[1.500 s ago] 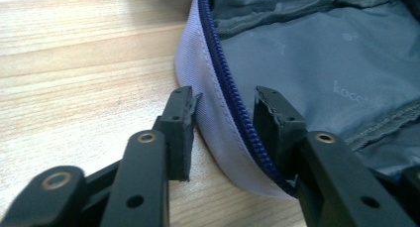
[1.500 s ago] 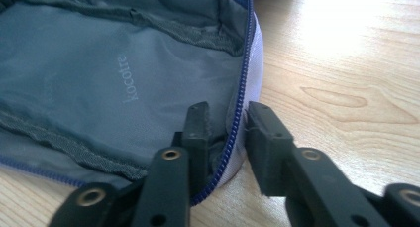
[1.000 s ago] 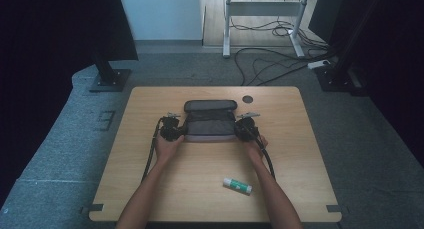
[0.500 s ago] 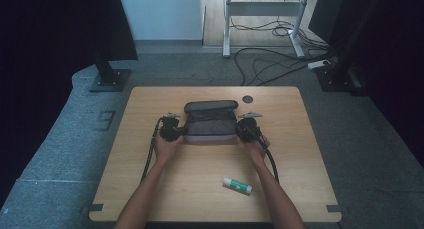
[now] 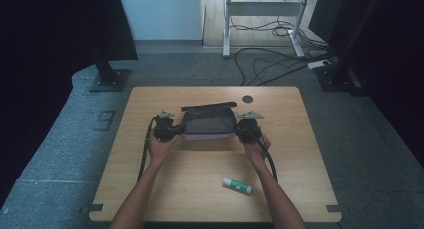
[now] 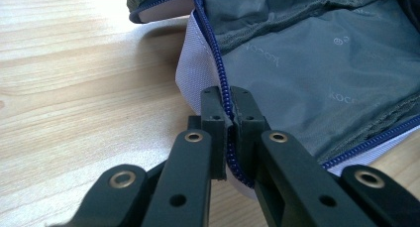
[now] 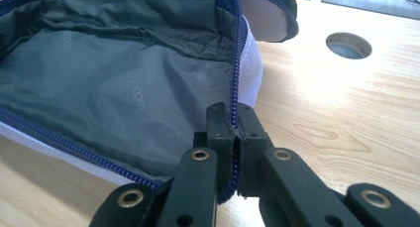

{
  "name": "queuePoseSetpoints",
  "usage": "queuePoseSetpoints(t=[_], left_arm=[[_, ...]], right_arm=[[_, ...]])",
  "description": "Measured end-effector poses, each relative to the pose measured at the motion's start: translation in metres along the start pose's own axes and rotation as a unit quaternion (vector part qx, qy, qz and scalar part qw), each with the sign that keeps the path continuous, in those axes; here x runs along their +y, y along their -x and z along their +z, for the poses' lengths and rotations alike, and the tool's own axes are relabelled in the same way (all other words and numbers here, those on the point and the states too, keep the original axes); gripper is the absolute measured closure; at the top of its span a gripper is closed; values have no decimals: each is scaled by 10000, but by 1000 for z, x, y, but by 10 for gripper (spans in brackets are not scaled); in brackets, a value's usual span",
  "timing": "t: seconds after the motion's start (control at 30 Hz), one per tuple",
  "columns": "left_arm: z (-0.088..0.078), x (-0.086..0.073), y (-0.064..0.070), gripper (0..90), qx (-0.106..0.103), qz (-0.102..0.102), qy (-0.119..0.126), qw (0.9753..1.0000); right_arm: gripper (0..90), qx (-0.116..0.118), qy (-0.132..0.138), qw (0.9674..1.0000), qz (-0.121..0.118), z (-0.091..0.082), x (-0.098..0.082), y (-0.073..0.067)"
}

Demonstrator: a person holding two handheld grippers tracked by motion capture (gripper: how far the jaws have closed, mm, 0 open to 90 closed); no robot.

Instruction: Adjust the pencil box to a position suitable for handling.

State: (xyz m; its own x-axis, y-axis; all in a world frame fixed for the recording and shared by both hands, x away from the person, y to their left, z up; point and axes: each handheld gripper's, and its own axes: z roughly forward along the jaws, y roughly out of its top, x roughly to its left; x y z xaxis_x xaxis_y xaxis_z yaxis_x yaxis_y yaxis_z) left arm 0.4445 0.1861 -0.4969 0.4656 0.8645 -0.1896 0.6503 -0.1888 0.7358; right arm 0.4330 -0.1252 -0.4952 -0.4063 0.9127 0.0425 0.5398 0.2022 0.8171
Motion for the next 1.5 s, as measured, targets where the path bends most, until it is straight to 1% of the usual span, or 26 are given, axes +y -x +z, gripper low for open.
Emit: queuePoseSetpoints(t=[0.1,0.3,0.53,0.7,0.8,0.83,0.87,0.93,1.07,1.13,1.17,1.2,1.27,1.3,1.33,1.37,1.47,1.5], left_arm=[[-6,-1,1,865,-22,26,46,10000],[-13,-1,3,865,-86,20,72,9999],[-25,1,5,865,-128,71,206,9997],[-35,1,8,865,-130,169,276,9994],[-42,1,11,864,-131,243,322,9991],[-48,-1,12,864,-159,252,352,9989],[-48,-1,12,863,-159,252,352,9989],[-52,-3,13,863,-178,272,376,9988],[-59,-11,13,862,-201,264,373,9988],[-61,-17,13,862,-228,245,373,9987],[-62,-23,13,862,-248,237,363,9988],[-62,-23,13,862,-248,237,363,9988],[-62,-29,13,862,-270,235,333,9988],[-61,-35,12,861,-282,226,301,9989],[-61,-35,12,861,-282,226,301,9989],[-61,-37,12,862,-287,219,276,9990],[-59,-44,12,861,-311,224,217,9990],[-58,-46,13,860,-312,228,195,9991]], right_arm=[[863,43,48,10000,-31,-5,1,-3],[863,100,113,9999,-15,-11,1,-4],[863,171,219,9996,36,-18,2,-5],[863,223,359,9991,-22,-26,2,-9],[863,249,399,9989,-29,-29,1,-11],[863,287,415,9987,-34,-32,0,-12],[863,287,415,9987,-34,-32,0,-12],[863,331,429,9985,-24,-35,-2,-14],[863,381,432,9983,-91,-39,-5,-19],[863,401,432,9982,-115,-41,-8,-23],[862,422,445,9980,-146,-43,-12,-25],[862,422,445,9980,-146,-43,-12,-25],[861,454,438,9979,-158,-43,-17,-28],[861,490,403,9978,-168,-43,-21,-29],[861,490,403,9978,-168,-43,-21,-29],[861,505,366,9979,-197,-42,-25,-31],[861,512,325,9980,-197,-41,-29,-32],[861,504,311,9980,-241,-41,-30,-32]])
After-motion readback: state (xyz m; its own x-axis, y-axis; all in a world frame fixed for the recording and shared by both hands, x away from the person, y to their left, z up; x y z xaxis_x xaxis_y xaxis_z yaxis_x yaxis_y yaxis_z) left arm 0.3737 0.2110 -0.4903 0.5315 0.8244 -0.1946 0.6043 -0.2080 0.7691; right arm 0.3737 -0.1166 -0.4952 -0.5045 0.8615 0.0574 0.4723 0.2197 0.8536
